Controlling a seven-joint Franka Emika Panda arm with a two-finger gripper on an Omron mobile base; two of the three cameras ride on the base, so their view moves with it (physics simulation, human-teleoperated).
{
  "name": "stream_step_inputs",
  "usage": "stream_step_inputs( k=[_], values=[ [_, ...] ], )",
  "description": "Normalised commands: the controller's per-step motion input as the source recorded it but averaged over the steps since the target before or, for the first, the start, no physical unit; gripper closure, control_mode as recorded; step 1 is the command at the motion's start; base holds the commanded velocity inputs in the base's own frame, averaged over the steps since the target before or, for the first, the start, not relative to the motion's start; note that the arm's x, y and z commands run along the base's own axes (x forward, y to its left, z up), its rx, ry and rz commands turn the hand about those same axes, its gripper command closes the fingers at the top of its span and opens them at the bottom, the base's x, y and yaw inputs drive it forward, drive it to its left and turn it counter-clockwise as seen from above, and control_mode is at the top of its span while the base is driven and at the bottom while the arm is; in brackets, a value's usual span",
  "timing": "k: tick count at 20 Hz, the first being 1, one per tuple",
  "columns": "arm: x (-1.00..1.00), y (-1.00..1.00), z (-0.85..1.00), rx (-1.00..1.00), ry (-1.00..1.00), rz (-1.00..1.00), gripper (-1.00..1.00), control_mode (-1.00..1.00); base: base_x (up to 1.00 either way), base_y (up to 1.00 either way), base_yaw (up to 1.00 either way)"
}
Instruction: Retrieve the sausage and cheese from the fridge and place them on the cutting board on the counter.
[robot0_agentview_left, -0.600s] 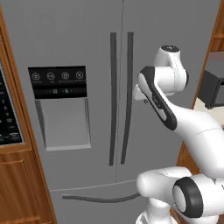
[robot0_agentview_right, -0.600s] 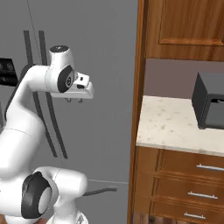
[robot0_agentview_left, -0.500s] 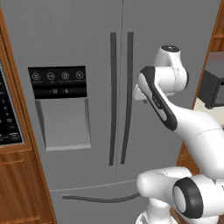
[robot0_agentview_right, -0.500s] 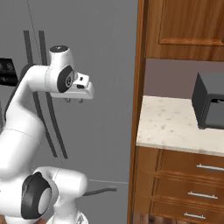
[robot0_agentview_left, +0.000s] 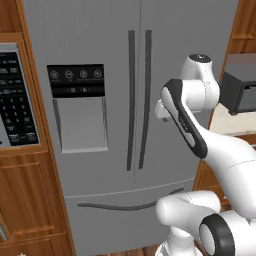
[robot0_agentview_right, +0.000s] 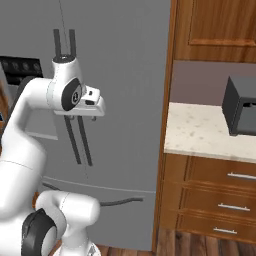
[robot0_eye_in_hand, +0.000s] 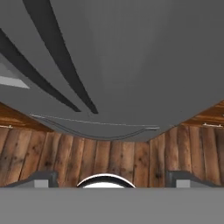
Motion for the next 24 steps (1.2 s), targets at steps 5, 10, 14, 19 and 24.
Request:
stream_step_inputs(
  k=[5, 10, 14, 19, 24],
  values=[
    [0.00, 0.00, 0.00, 0.00, 0.00, 0.00, -1.00, 1.00, -0.01, 0.57, 0.00],
    [0.00, 0.00, 0.00, 0.00, 0.00, 0.00, -1.00, 1.00, -0.06, 0.24, 0.00],
    [0.00, 0.00, 0.00, 0.00, 0.00, 0.00, -1.00, 1.00, -0.14, -0.01, 0.00],
    [0.00, 0.00, 0.00, 0.00, 0.00, 0.00, -1.00, 1.00, -0.25, -0.06, 0.00],
    [0.00, 0.00, 0.00, 0.00, 0.00, 0.00, -1.00, 1.00, -0.21, -0.19, 0.00]
  ],
)
